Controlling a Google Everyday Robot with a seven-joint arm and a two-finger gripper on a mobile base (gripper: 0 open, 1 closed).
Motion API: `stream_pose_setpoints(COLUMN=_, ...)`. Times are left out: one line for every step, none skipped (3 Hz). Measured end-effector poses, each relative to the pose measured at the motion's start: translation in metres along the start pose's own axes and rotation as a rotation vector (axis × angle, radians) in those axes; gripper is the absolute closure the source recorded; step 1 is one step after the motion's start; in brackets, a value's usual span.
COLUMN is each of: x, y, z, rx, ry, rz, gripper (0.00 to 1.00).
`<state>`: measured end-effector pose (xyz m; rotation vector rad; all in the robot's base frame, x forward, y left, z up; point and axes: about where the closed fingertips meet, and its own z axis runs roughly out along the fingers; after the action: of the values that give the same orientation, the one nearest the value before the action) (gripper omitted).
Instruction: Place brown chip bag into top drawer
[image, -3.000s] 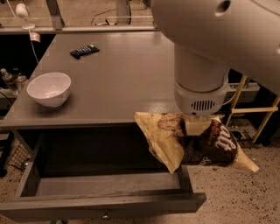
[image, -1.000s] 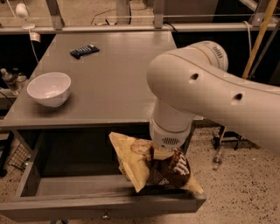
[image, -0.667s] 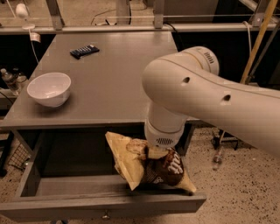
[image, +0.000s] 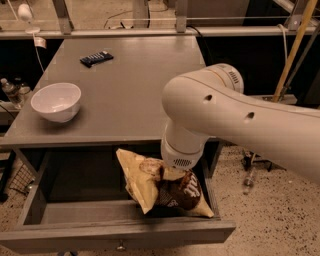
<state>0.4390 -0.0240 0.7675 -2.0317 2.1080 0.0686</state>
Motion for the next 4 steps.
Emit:
stream_pose_setpoints(x=-0.002, y=-0.003, z=0.012, rx=0.004, ry=-0.031, rz=0.008, gripper=1.0)
stream_pose_setpoints(x=-0.003, y=-0.004, z=0.023, rx=0.004, ry=-0.061, rz=0.012, gripper=1.0)
stream_pose_setpoints(x=-0.003, y=-0.005, z=0.033, rx=0.0, ry=-0.08, rz=0.017, gripper=1.0)
stream_pose_setpoints(x=-0.004, y=-0.006, z=0.04, rx=-0.002, ry=-0.094, rz=0.022, gripper=1.0)
